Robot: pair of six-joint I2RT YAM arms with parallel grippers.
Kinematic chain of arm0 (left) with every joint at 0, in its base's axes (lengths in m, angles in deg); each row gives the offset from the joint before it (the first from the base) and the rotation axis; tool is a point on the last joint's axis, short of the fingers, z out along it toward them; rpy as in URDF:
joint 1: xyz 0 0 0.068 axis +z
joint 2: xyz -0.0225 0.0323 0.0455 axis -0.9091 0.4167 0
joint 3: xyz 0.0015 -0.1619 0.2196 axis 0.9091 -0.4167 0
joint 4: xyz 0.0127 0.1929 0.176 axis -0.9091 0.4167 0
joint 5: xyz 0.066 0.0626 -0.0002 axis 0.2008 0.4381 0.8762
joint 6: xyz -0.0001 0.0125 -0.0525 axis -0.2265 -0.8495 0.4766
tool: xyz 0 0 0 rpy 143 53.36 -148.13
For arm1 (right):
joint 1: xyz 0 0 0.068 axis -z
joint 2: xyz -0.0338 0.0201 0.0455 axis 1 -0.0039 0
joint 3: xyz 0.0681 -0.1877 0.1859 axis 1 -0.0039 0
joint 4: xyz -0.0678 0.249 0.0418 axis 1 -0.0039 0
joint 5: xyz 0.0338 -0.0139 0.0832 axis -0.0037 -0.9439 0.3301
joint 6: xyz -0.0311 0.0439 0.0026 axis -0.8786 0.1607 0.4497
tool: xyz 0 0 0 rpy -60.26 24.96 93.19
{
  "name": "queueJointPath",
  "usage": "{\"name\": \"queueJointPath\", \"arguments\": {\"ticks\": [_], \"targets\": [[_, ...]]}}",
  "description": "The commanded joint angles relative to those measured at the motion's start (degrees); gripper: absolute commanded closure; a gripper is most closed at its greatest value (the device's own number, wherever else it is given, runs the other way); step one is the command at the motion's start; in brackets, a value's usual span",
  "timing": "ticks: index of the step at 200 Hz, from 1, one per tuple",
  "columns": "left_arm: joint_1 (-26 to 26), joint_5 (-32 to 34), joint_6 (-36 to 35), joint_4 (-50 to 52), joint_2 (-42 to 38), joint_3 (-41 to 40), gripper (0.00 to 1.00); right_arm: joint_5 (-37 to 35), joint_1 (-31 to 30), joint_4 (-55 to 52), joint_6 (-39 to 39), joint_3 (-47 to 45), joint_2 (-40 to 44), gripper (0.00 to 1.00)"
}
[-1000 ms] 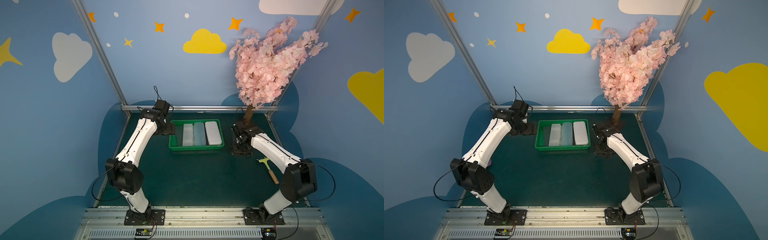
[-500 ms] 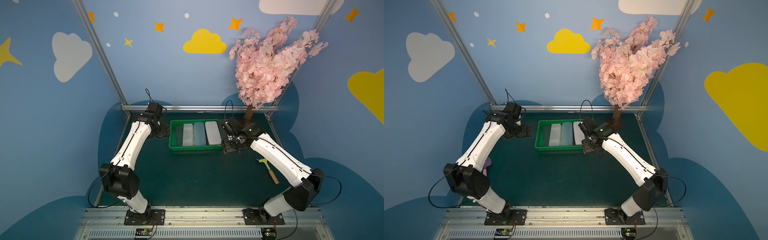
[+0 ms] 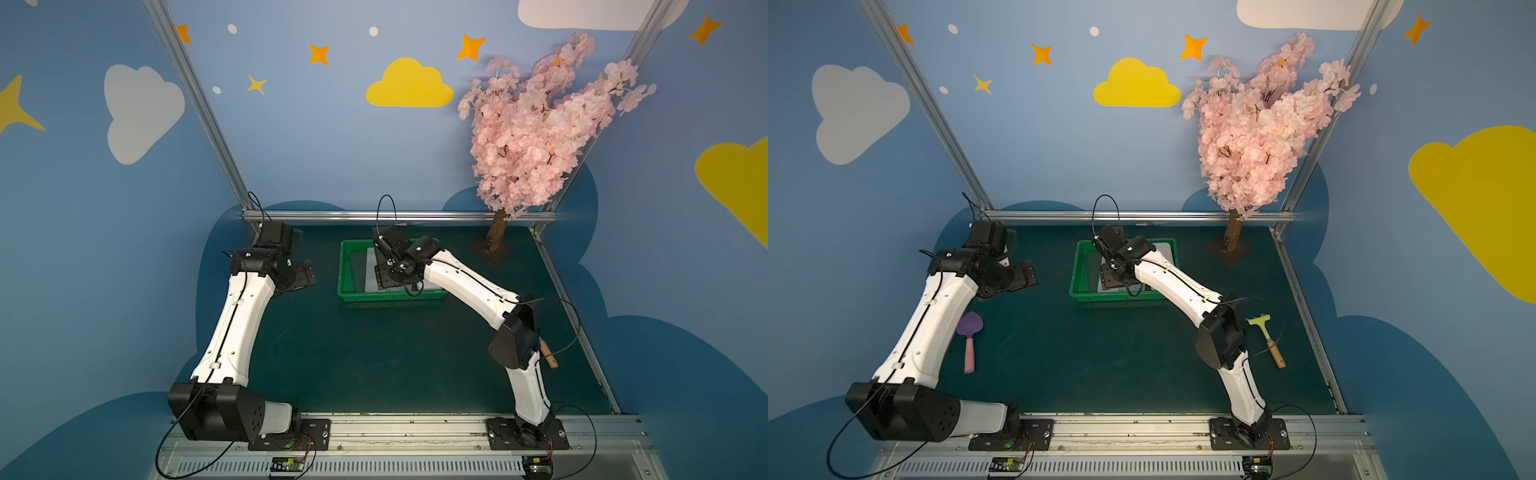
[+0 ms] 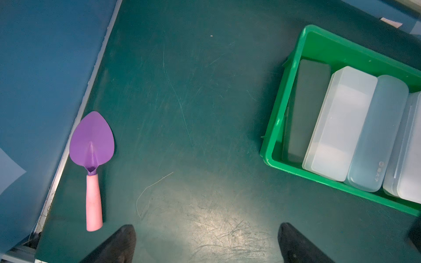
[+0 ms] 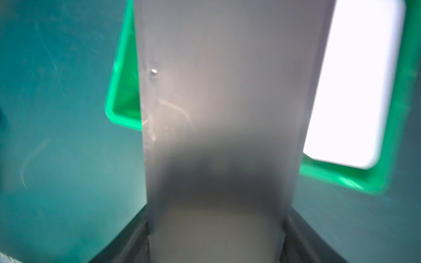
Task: Put the pencil case into the storage box
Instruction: Place the pencil case at the storage box.
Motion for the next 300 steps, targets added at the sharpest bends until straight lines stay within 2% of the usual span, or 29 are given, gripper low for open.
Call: {"name": "queueJointPath", "arguments": {"ticks": [1,41,68,103,137,208,250,280,300], "targets": [[0.51,-0.15,0.54,-0.28,-2.20,-2.11,0.00,-0.72,-1.33,5.09,1.12,5.14,-3.98,0.48],[0.97,-1.14,0.76,-1.35,-5.00,-6.17,0.00,-3.89,-2.83,13.61,-1.12,9.76,-11.25,0.49],[1.05,-1.15,0.78,-1.38,-6.29,-7.70,0.00,-3.73,-3.09,10.81,0.56,18.87,-17.99,0.49],[1.08,-1.28,0.77,-1.49,-7.40,-9.05,0.00,-4.17,-3.53,11.74,3.79,24.55,-23.40,0.50],[1.00,-1.32,0.72,-1.80,-7.93,-10.02,0.00,-4.94,-3.49,11.79,6.97,24.84,-25.33,0.50],[1.08,-1.95,0.72,-2.83,-8.12,-11.48,0.00,-0.53,-4.84,8.96,9.20,23.80,-26.86,0.47],[1.23,-2.29,0.68,-3.45,-8.11,-12.23,0.00,-0.37,-4.85,7.28,11.48,22.71,-26.46,0.44],[1.43,-2.50,0.59,-3.72,-8.07,-12.41,0.00,0.22,-4.85,6.76,13.87,21.12,-26.07,0.40],[1.61,-2.54,0.38,-3.80,-7.97,-12.49,0.00,0.93,-4.68,6.15,15.07,21.10,-26.32,0.33]]}}
